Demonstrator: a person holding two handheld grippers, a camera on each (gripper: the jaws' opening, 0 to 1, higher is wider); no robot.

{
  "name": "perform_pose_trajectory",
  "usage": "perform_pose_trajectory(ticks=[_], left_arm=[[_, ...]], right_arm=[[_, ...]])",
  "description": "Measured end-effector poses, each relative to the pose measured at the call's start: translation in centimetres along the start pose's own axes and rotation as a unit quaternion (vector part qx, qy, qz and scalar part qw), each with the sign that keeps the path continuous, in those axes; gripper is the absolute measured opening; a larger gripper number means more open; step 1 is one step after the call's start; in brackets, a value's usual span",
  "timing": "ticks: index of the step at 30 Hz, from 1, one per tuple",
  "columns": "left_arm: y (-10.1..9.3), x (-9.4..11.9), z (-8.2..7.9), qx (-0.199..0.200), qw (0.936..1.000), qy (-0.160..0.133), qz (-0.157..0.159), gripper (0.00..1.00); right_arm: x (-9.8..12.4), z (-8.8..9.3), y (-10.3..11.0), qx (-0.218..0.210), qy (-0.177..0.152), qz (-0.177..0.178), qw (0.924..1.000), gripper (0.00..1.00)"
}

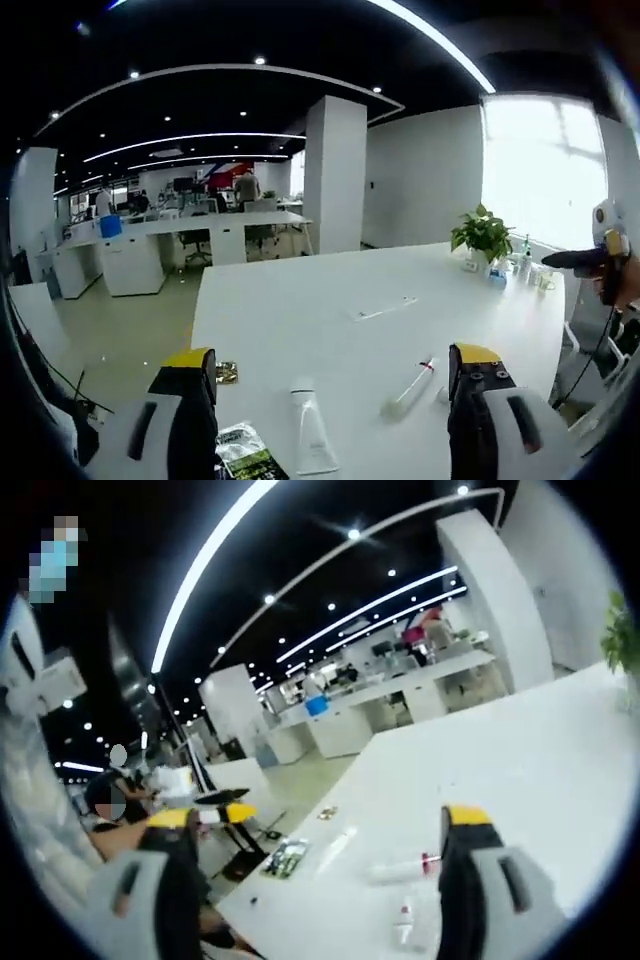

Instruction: Arrange the skincare products in the storage area until every visible bottle or jar stands upright without overlapping.

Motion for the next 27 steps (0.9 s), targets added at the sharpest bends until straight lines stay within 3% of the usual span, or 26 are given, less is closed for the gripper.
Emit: perform_pose_trajectory(ticks=[5,7,11,14,16,20,27], left_arm=[[2.4,-2.6,1.8,-0.021,0.999,0.031,-0.026,1.0],[4.0,-3.9,2.7,-0.026,0.9976,0.035,-0.053,1.0],[5.5,-5.9,5.6,-0.003,0.9942,0.089,-0.06,1.0],[6.0,-7.1,7.1,-0.004,0.9925,0.103,-0.066,1.0],[5.2,-8.0,9.3,-0.006,0.9887,0.141,-0.052,1.0],[3.0,-9.7,11.7,-0.028,0.9859,0.163,-0.026,1.0],[0.0,-12.8,14.0,-0.048,0.9811,0.187,0.007,1.0]], right_arm=[[0.5,0.0,-0.4,-0.002,-0.004,0.013,0.9999,0.99],[0.7,-0.1,-0.6,-0.002,-0.004,0.019,0.9998,0.99],[1.1,-0.5,-1.3,-0.002,-0.002,0.035,0.9994,0.99],[1.1,-0.7,-1.6,-0.001,0.002,0.04,0.9992,0.99],[0.9,-0.8,-1.7,-0.002,0.006,0.043,0.9991,0.99],[0.6,-0.6,-2.0,-0.003,0.017,0.045,0.9988,0.99],[0.6,0.0,-1.5,-0.007,0.022,0.05,0.9985,0.99]])
Point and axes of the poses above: the point that each gripper's makers call its tool centre point, and the gripper's own axes: x roughly backward along the fingers, y roughly to its left, z roughly out of its underside, the point moved 3 cm from there along x, roughly backward along the fingers, and after that the axes turned 12 degrees about -z, right-handed, at the moved point
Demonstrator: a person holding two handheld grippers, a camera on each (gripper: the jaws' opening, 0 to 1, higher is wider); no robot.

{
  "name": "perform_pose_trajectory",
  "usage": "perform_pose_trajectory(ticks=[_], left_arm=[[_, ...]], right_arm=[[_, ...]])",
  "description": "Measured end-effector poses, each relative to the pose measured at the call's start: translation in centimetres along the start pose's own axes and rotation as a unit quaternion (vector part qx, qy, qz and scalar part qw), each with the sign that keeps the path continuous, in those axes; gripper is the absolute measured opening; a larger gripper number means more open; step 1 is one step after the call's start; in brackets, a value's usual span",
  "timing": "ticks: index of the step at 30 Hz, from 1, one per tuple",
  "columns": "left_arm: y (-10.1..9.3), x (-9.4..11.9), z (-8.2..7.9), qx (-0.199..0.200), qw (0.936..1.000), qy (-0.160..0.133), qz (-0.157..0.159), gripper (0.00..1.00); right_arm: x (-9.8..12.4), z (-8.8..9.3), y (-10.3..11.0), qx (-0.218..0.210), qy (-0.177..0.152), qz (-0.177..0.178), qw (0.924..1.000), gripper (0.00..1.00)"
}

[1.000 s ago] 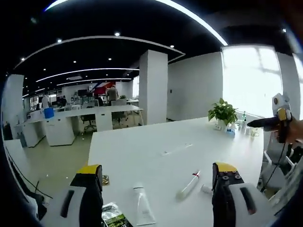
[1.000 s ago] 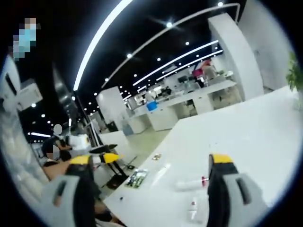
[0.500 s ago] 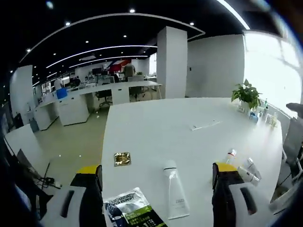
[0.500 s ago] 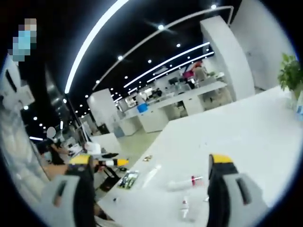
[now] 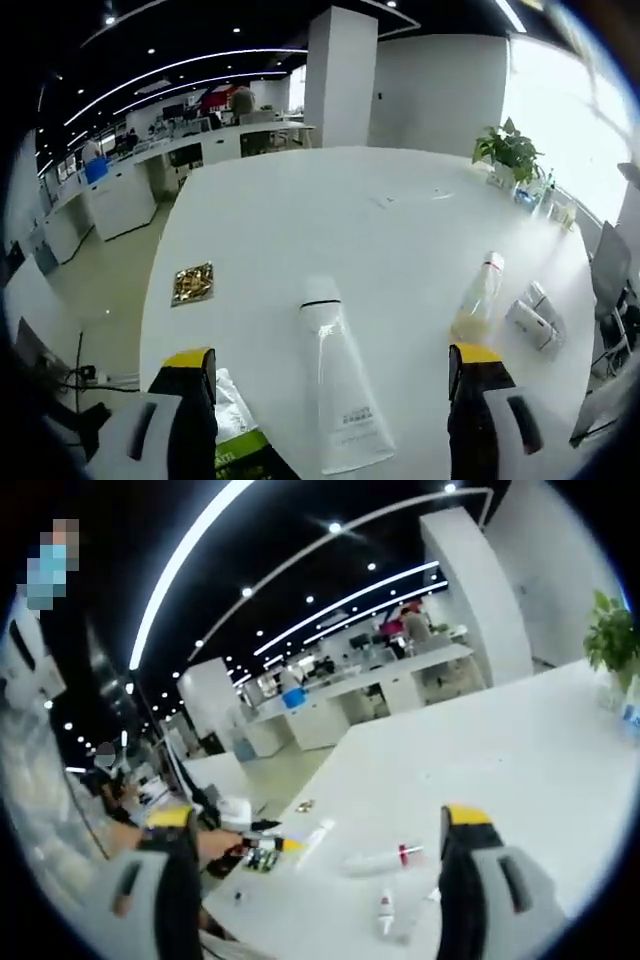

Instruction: Arrange the skincare products in the storage area until every visible bottle or jar stands upright without overlapping.

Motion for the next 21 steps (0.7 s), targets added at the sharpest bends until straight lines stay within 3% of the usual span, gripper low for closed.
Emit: perform_pose_trajectory(ticks=[3,7,10,13,17,21], left_arm=[[-0.4,-1.6,0.3,0.016,0.9998,0.012,0.004,0.99],[-0.1,-2.9,1.3,-0.012,0.999,0.041,-0.01,0.96],[0.0,-3.1,2.1,-0.046,0.9971,0.059,-0.015,0.86],[-0.4,-3.2,2.6,-0.05,0.9964,0.068,-0.014,0.8],[-0.5,-3.2,3.5,-0.06,0.9947,0.081,-0.021,0.61],[-0.5,-3.2,3.3,-0.045,0.996,0.073,-0.024,0.58]], right_arm=[[0.5,0.1,0.0,0.0,0.001,0.006,1.0,0.99],[1.1,0.5,-0.3,-0.006,0.004,0.019,0.9998,0.99],[1.3,0.7,-0.4,-0.008,0.004,0.026,0.9996,0.99],[1.3,0.8,-0.1,-0.009,0.001,0.026,0.9996,0.99],[1.4,1.1,0.1,-0.002,0.008,0.028,0.9996,0.99],[1.7,1.5,-0.1,-0.007,0.009,0.032,0.9994,0.99]])
Point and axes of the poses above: the point that each gripper's makers call its tool centre point, and the gripper's own axes: x roughly backward along the fingers, y roughly to its left, z roughly out of its underside, the point moved 3 cm from there along x, roughly backward along the fingers, and after that the axes turned 12 degrees about -z, right-handed, at the moved point
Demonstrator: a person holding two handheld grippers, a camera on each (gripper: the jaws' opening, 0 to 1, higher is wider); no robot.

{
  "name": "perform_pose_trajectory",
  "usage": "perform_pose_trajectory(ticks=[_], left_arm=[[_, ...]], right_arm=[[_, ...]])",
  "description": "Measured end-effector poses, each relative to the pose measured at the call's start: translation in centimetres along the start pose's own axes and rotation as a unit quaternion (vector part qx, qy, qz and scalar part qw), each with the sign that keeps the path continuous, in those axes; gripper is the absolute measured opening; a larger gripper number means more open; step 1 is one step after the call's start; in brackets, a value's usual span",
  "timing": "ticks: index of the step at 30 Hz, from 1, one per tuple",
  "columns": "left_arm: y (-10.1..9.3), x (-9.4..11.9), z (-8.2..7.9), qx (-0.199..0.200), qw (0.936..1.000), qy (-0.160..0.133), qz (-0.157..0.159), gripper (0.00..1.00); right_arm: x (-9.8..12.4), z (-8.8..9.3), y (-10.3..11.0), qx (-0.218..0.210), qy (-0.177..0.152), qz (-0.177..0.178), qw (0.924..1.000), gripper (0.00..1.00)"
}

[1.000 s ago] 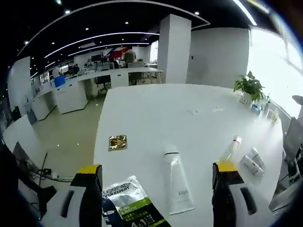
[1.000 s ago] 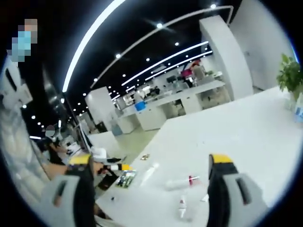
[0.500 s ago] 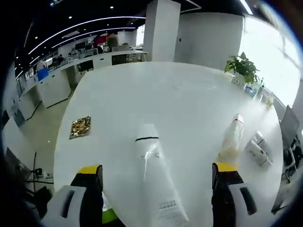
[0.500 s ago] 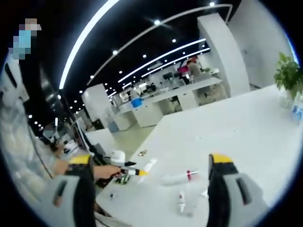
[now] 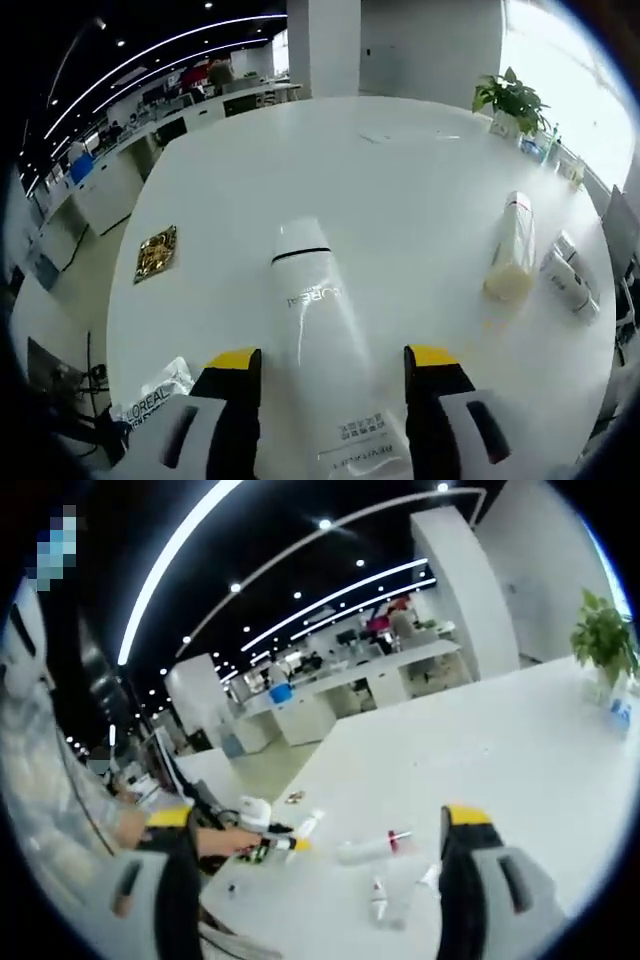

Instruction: Arrange the skincare products in the storage area until every visible bottle or jar stands upright without overlapping.

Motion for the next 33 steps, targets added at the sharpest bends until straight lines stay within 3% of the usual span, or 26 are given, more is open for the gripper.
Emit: perform_pose_trajectory(ticks=[2,3,4,5,10,16,18,21,27,29,33], left_arm=[[0.1,-0.2,0.0,-0.001,1.0,-0.005,0.001,0.45],[-0.5,-0.1,0.2,0.001,0.9999,0.001,0.016,0.38],[-0.5,-0.6,-0.4,0.02,0.9996,-0.015,0.011,0.38],[-0.1,-0.6,0.0,0.003,1.0,-0.005,0.001,0.38],[-0.1,-0.9,-0.3,0.001,1.0,-0.007,0.005,0.35],[-0.2,-0.8,-0.4,0.008,0.9999,0.005,0.003,0.29],[-0.3,-0.6,-0.3,0.027,0.9996,0.01,0.003,0.28],[-1.1,-0.1,-0.4,0.055,0.9977,0.019,0.035,0.25],[-1.7,0.6,-0.1,0.088,0.9941,0.028,0.057,0.21],[-2.0,1.0,-0.2,0.117,0.9898,0.035,0.073,0.2],[-1.9,1.6,-0.7,0.13,0.9875,0.031,0.083,0.19]], right_arm=[[0.1,0.2,-0.1,-0.003,0.001,0.002,1.0,0.99],[0.1,0.2,-0.1,-0.005,0.001,0.002,1.0,0.99],[0.1,0.3,-0.1,-0.005,0.001,0.002,1.0,0.99],[0.1,0.3,0.0,-0.005,0.001,0.002,1.0,0.99],[0.3,0.6,0.2,-0.004,0.001,0.006,1.0,0.99],[1.0,1.1,0.2,-0.009,0.004,0.011,0.9999,0.99],[1.2,1.1,0.1,-0.01,0.002,0.013,0.9999,0.99],[1.2,1.1,0.2,-0.011,0.0,0.012,0.9999,0.99],[0.7,1.2,0.7,-0.009,0.003,0.001,1.0,0.99],[0.4,1.2,1.0,-0.007,0.004,-0.004,1.0,0.99],[0.3,1.4,1.2,-0.007,0.004,-0.01,0.9999,0.99]])
Point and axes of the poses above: the point that each gripper's makers call its tool centre point, and the gripper's own axes: x roughly backward along the fingers, y roughly to its left, z roughly out of its underside, the point moved 3 cm from there along x, roughly backward along the fingers, and after that the axes turned 12 degrees about -z, right-handed, at the moved point
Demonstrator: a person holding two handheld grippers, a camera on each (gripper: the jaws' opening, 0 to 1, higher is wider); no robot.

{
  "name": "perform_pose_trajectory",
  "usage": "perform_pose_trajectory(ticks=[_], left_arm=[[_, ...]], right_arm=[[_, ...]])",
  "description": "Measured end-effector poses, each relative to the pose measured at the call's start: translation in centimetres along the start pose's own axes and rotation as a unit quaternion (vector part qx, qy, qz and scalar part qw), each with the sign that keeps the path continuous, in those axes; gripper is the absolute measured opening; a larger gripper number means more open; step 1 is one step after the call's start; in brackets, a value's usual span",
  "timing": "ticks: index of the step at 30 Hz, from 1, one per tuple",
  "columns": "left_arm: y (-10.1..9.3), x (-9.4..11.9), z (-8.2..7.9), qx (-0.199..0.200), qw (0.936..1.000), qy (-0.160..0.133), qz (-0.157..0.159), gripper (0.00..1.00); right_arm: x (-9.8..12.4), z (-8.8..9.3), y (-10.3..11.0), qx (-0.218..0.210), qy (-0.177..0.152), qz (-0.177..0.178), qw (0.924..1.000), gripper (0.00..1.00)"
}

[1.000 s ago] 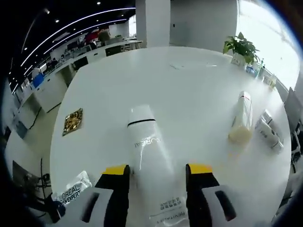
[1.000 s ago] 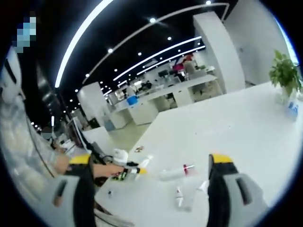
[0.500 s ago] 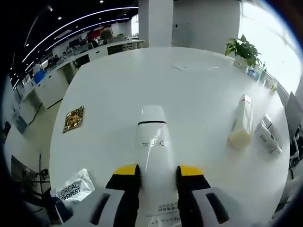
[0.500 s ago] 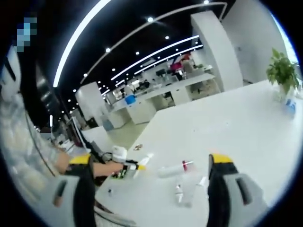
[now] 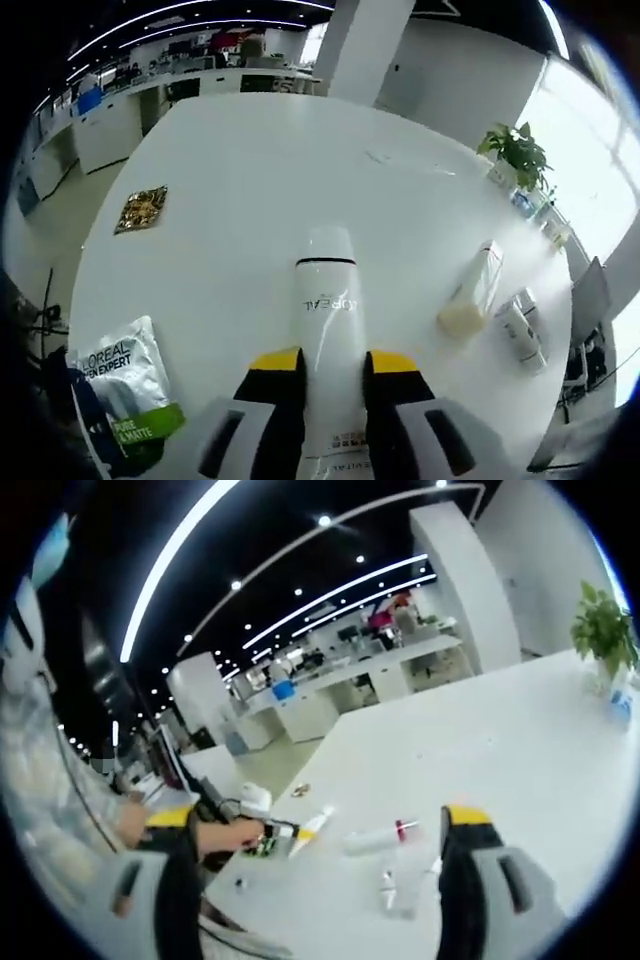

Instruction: Arrange the skincare products in the storage area until every visible bottle or jar stands upright without overlapping.

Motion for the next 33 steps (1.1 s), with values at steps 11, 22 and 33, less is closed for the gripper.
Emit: perform_pose_trajectory(ticks=[11,22,33], left_arm=[[-1.5,2.7,-2.3,0.089,0.9936,-0.044,0.055,0.18],[-2.5,6.2,-1.4,0.125,0.9855,-0.073,0.089,0.18],[-5.0,10.1,-0.2,0.101,0.9839,-0.087,0.118,0.18]], right_arm=[[-0.4,0.1,0.0,-0.011,-0.011,-0.015,0.9998,0.99],[-2.8,0.5,1.2,-0.006,-0.002,-0.055,0.9985,0.99],[-4.4,1.0,1.7,-0.013,0.002,-0.082,0.9965,0.99]])
Point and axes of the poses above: the point that each gripper's makers call its tool centre point, and the gripper's own axes: x roughly backward along the fingers, y roughly to its left, z roughly out of its underside, the point moved 3 cm from there along x, roughly backward along the fingers, and after that the axes turned 12 degrees about -z, right-handed, at the moved point
